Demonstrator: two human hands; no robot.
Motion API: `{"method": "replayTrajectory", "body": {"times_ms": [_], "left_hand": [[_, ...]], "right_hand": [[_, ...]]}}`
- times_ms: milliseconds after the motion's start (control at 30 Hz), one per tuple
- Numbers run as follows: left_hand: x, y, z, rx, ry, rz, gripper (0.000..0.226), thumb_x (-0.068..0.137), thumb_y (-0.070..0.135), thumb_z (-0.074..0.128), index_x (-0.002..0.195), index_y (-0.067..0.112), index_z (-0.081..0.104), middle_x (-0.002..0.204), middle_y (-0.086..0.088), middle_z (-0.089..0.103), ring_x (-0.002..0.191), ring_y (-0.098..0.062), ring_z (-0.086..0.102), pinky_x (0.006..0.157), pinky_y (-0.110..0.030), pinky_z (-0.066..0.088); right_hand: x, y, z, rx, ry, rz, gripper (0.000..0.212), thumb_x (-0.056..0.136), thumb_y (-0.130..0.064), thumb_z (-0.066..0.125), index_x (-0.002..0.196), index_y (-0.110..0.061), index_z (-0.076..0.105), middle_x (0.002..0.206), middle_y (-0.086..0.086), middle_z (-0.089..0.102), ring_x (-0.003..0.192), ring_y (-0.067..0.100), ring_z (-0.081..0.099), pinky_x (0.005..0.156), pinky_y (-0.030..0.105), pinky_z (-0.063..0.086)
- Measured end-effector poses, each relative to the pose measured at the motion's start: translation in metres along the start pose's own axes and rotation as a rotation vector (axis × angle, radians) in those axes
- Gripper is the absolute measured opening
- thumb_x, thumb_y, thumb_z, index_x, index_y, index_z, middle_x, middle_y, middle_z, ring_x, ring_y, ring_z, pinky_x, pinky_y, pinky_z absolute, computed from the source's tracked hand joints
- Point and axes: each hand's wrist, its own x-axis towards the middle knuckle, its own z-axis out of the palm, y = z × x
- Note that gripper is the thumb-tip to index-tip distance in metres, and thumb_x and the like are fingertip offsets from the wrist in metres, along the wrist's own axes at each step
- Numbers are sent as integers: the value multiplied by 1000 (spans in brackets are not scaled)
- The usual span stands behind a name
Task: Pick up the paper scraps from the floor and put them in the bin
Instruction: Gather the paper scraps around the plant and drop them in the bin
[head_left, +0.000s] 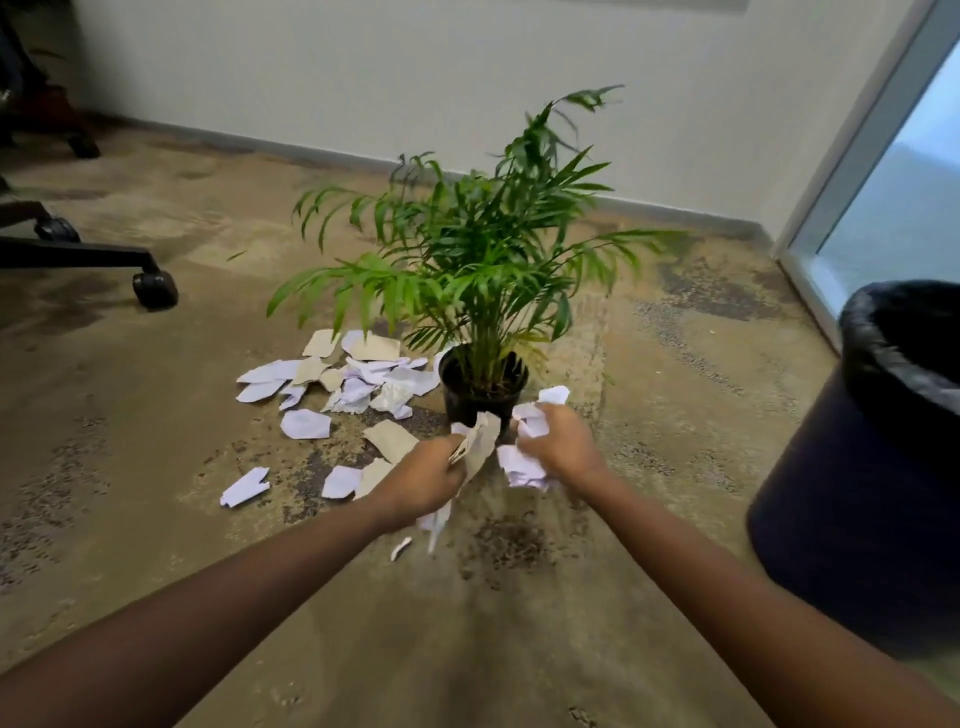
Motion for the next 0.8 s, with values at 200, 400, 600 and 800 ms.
{"method": "replayTrajectory", "body": {"times_ms": [200,400,600,800], "left_hand": [[18,84,-5,-255,98,83,8,96,8,42,88,7,44,67,-6,42,61,-18,40,46,-24,24],[27,164,-4,-489,175,174,18,94,4,43,104,4,58,84,-9,56,79,-20,53,64,-28,40],[26,224,1,-557,207,250,24,94,2,42,115,-1,54,94,-13,56,86,-23,54,70,-28,41],[23,266,-1,-626,241,315,24,96,7,41,119,10,49,84,-7,55,51,-14,50,32,-15,38]], "right_hand": [[-2,-5,-88,84,234,21,35,84,-6,56,119,-7,59,110,21,67,81,32,66,44,24,46],[-19,4,-183,50,541,-39,34,82,-8,57,115,-7,63,110,19,67,91,31,65,48,19,42],[-57,38,-261,-98,810,-44,27,87,-6,58,112,2,63,113,24,65,105,35,60,76,25,33],[-92,106,-298,-257,821,180,24,85,2,52,107,5,60,114,27,60,106,37,56,82,34,39]]}}
